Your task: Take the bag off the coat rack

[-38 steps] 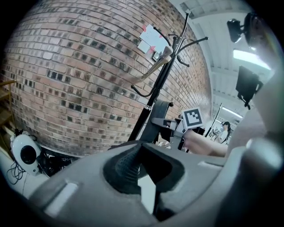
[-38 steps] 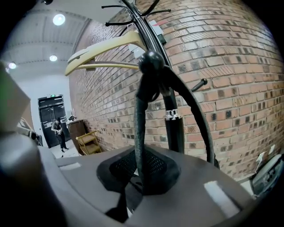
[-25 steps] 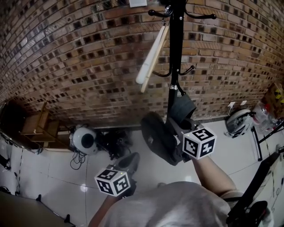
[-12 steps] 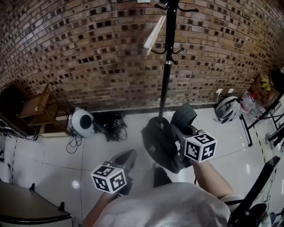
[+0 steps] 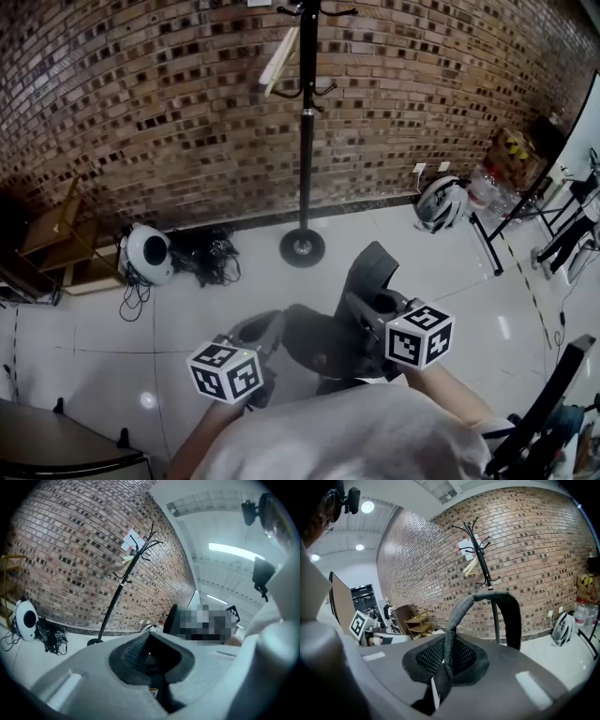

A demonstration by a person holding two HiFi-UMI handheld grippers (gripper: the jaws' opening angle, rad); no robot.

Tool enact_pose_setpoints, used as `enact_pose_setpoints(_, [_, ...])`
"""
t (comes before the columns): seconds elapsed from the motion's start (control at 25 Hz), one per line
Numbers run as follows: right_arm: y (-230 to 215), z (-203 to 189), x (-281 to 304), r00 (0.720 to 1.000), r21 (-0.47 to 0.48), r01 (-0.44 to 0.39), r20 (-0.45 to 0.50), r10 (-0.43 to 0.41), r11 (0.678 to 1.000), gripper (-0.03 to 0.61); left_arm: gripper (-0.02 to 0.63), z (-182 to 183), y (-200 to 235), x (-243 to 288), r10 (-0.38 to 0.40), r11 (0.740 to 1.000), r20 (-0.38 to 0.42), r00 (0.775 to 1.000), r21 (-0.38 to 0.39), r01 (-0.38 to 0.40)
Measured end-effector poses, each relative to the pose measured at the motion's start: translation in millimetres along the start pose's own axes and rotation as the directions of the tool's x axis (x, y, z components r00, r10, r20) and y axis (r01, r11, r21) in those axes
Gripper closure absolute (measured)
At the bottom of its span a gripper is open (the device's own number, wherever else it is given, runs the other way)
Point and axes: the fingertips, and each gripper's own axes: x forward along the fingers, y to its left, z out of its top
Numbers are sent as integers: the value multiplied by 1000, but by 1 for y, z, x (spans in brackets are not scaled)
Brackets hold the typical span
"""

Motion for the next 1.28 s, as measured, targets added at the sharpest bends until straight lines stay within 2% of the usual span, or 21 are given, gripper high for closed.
enact_pose_setpoints(0.36, [15, -5, -41, 998, 1, -62, 18, 62, 998, 558, 614, -1, -47, 9, -36, 998, -23, 999, 47, 37])
enact_pose_setpoints(0.72, [13, -8, -43, 997, -28, -75, 21, 75, 997, 560, 614, 2, -53, 6, -2, 998, -6, 1000, 55, 2])
enact_pose_setpoints(1.28, [16, -20, -48, 997, -44, -74, -8, 74, 996, 560, 614, 0, -62, 2, -5, 997, 6, 1000, 72, 5])
